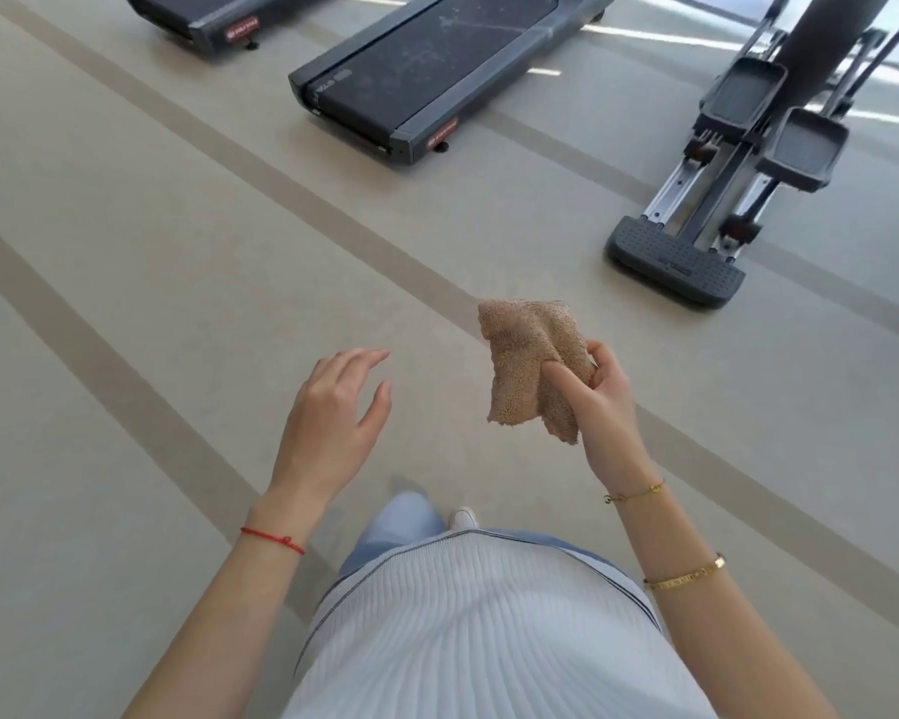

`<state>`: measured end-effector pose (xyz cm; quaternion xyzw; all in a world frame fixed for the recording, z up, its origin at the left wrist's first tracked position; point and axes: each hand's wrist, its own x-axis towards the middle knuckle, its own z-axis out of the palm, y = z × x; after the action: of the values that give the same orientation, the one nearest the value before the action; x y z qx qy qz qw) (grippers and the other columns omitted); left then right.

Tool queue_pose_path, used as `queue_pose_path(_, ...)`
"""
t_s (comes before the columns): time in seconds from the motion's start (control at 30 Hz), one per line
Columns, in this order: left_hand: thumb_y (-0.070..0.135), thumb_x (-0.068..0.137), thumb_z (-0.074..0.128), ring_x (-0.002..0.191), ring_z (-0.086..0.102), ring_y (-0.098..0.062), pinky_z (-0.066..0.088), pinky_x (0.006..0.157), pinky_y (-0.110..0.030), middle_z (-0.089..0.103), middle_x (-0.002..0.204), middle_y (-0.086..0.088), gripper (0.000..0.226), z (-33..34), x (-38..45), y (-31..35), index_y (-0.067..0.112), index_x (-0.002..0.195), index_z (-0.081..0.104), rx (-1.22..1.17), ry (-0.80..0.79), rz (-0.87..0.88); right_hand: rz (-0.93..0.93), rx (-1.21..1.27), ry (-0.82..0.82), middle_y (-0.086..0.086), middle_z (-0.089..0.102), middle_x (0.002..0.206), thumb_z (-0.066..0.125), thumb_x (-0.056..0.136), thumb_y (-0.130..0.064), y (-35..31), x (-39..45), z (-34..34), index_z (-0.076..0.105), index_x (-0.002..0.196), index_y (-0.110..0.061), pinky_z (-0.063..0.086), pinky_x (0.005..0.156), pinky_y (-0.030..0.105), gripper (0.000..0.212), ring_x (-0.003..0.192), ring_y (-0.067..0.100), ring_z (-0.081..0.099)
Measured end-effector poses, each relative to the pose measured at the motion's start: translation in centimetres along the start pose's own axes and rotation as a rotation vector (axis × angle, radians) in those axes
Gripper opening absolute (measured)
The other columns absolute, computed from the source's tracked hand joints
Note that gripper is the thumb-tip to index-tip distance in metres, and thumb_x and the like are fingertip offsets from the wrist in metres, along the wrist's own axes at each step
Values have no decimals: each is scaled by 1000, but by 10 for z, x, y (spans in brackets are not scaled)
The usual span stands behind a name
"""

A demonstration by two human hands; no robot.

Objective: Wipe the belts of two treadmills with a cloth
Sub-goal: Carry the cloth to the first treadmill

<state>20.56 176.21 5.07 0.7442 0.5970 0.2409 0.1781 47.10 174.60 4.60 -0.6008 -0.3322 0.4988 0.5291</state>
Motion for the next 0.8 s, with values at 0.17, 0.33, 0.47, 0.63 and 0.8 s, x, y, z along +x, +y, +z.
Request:
queue_pose_path(0.17,17,97,59,122,53,-21,43,104,-35,63,128,-3,34,16,100,-13,12,131,62,-4,-21,-22,12,-9,-11,4,63,73,69,80,-25,-20,102,20,54,99,-16,35,39,27,26,51,20,52)
queue_pose_path(0.33,17,97,59,121,54,-21,43,103,-34,63,127,-3,33,40,217,-40,11,130,62,-8,-46,-24,35,-16,17,4,67,78,69,88,-17,-26,214,41,56,102,-16,41,46,30,19,61,21,59)
queue_pose_path(0.47,15,97,60,121,55,-22,44,104,-37,64,127,-4,33,46,320,-59,10,129,63,-14,-37,-8,18,-14,27,3,69,82,68,90,-12,-46,314,65,57,104,-15,47,50,30,18,68,18,64)
queue_pose_path(0.63,15,97,60,120,55,-21,44,104,-37,64,126,-3,32,40,457,-75,11,129,63,-8,-4,44,-24,12,13,6,68,82,70,84,-19,-90,443,98,55,98,-18,43,43,21,20,57,18,60)
queue_pose_path(0.8,14,96,60,119,56,-25,46,103,-40,64,126,-5,32,39,576,-82,10,128,63,33,-15,63,-13,24,40,6,67,80,68,89,-11,-118,547,117,55,100,-14,43,43,26,18,60,21,59)
